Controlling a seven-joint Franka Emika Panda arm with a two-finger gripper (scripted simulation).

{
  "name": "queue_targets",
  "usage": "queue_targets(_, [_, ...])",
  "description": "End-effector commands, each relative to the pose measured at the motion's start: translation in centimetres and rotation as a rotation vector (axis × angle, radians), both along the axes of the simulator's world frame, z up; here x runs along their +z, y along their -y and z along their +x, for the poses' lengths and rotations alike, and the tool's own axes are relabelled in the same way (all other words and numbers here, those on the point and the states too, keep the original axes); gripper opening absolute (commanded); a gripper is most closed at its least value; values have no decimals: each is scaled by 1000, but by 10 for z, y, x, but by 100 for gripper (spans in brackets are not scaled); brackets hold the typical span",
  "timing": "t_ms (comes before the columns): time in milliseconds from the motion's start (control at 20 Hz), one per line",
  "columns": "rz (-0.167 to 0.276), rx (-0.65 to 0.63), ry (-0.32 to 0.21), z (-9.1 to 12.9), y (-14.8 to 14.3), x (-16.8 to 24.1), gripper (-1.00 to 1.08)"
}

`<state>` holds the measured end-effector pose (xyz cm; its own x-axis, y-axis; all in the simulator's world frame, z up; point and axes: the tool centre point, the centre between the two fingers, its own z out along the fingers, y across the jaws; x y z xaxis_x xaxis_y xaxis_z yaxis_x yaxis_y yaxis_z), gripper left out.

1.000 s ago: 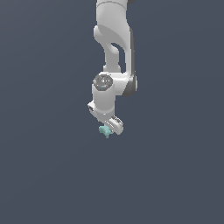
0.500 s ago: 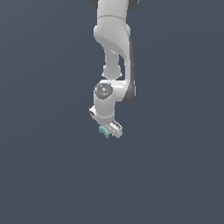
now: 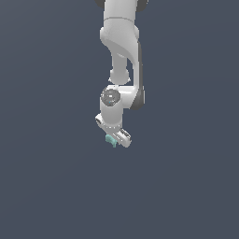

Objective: Pick up the object and move it to a goal position.

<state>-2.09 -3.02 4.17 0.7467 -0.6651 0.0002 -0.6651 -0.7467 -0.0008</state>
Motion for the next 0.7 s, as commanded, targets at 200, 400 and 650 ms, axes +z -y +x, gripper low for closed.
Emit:
queue_targets(200, [-1,-2,8,2,-1,3,-100])
queue_targets(400, [-5,-13,42,12,-8,15,-100])
queue_targets(650, [-13,-38,119,34,-23,45,-100])
